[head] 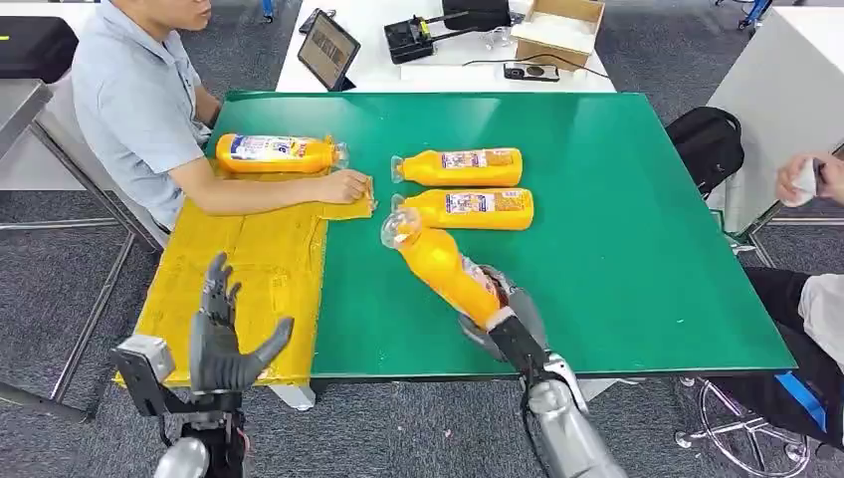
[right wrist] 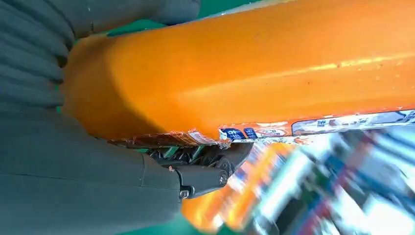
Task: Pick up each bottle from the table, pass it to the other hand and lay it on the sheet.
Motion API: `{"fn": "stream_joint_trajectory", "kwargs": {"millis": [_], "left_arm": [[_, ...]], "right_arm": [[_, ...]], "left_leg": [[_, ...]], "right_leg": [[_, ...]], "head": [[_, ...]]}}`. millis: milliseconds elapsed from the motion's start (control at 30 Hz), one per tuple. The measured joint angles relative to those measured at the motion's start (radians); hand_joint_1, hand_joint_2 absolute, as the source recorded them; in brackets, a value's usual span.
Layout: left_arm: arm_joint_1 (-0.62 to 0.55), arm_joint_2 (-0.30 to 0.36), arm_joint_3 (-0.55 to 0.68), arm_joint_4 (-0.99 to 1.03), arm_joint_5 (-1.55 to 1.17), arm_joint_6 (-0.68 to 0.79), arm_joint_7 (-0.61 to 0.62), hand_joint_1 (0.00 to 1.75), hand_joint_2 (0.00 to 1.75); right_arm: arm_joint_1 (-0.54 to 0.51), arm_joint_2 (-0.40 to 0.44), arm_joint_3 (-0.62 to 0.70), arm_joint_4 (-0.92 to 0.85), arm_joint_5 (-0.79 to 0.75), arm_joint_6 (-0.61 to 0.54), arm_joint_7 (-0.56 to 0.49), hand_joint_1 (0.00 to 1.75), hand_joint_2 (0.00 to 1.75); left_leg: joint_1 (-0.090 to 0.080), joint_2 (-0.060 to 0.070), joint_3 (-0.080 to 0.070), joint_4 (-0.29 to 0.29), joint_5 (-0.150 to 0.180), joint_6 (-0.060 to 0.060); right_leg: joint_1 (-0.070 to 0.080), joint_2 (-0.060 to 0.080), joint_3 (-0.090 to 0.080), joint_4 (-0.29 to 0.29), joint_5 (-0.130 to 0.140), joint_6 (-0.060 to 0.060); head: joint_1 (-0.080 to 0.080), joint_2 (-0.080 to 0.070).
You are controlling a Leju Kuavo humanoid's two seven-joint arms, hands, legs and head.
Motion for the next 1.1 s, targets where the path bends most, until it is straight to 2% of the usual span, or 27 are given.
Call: {"fn": "stream_joint_trajectory", "kwargs": {"millis": [233,400,700,1100], "left_arm": [[0.045,-0.005,-0.042,0.006,0.022,-0.044,-0.002,0.00,1.75],[0.082,0.000,-0.101,0.006,0.048,-0.085,0.007,0.00,1.75],[0.051,0.003,-0.177,0.014,0.049,-0.050,0.018,0.00,1.75],[0.013,0.005,-0.217,0.023,0.071,-0.043,0.008,0.00,1.75]], "right_arm": [[0.073,0.030,0.007,-0.165,-0.013,-0.054,-0.038,1.75,1.75],[0.088,0.051,0.073,-0.218,0.068,-0.098,-0.062,1.75,1.75],[0.048,0.095,0.304,-0.163,0.129,-0.117,-0.080,1.75,1.75],[-0.002,0.114,0.428,-0.051,0.105,-0.122,-0.079,1.75,1.75]], "left_leg": [[0.000,0.000,-0.005,0.000,0.000,0.000],[0.000,0.000,-0.005,0.000,0.000,0.000],[0.000,0.000,-0.005,0.000,0.000,0.000],[0.000,0.000,-0.006,0.000,0.000,0.000]], "right_leg": [[0.000,0.000,-0.004,0.000,0.000,0.000],[0.000,0.000,-0.006,0.000,0.000,0.000],[0.000,0.000,-0.006,0.001,0.000,0.000],[0.000,0.000,-0.006,0.001,0.000,0.000]], "head": [[0.000,0.000],[0.000,0.000],[0.000,0.000],[0.000,0.000]]}}
